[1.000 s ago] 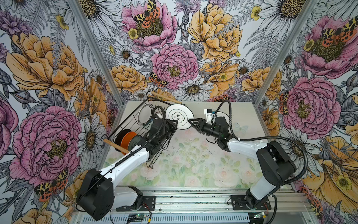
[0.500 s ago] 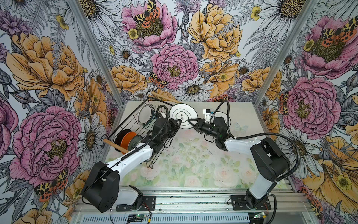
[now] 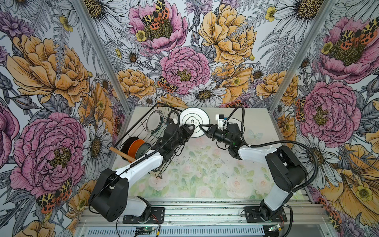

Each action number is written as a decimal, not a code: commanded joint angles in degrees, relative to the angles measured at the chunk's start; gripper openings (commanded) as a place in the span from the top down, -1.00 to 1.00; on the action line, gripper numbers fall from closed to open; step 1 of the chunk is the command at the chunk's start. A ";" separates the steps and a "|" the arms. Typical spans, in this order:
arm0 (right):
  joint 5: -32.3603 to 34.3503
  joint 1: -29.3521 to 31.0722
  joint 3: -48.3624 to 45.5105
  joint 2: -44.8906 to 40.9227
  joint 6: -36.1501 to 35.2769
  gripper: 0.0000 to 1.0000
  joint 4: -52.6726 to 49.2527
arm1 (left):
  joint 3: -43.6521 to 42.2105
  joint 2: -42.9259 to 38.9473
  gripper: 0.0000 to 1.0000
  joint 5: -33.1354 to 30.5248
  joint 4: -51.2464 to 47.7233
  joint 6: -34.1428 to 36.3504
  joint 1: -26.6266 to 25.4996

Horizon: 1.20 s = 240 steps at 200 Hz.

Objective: Unload the plates from the dish rack

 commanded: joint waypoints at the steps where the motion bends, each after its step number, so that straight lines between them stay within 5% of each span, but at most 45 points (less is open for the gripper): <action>1: -1.55 -0.43 1.95 -3.19 -5.09 1.00 -1.27 | 1.29 -2.41 -0.14 0.95 0.09 2.74 -0.33; 58: -4.53 -5.35 13.62 -9.10 -30.90 1.00 -24.96 | 5.16 -9.34 -0.35 -2.75 -14.32 11.76 0.01; 100: 1.97 -9.83 25.51 -12.89 -54.82 1.00 -47.81 | 9.63 -15.38 -0.56 -7.86 -28.67 21.83 3.75; 110: 4.67 -11.11 25.76 -14.20 -58.18 1.00 -49.07 | 10.59 -16.60 -0.94 -8.85 -31.31 24.02 5.42; 118: 6.55 -12.43 25.57 -15.26 -59.92 1.00 -49.42 | 10.81 -17.48 -0.98 -8.61 -32.36 25.31 7.15; 144: 14.32 -16.60 22.25 -19.43 -63.03 1.00 -49.17 | 8.74 -19.85 -0.98 -2.30 -31.95 25.37 17.53; 171: 27.49 -18.60 15.45 -23.96 -65.45 1.00 -46.75 | 6.60 -20.31 -0.98 -4.22 -32.63 26.47 24.70; 200: 39.55 -20.86 8.44 -26.44 -59.51 1.00 -46.28 | 10.52 -17.23 -0.97 -8.80 -38.27 31.90 27.73; 240: 36.94 -25.01 1.84 -26.98 -45.16 1.00 -49.14 | 14.13 -12.23 -0.98 -13.32 -39.19 40.51 28.12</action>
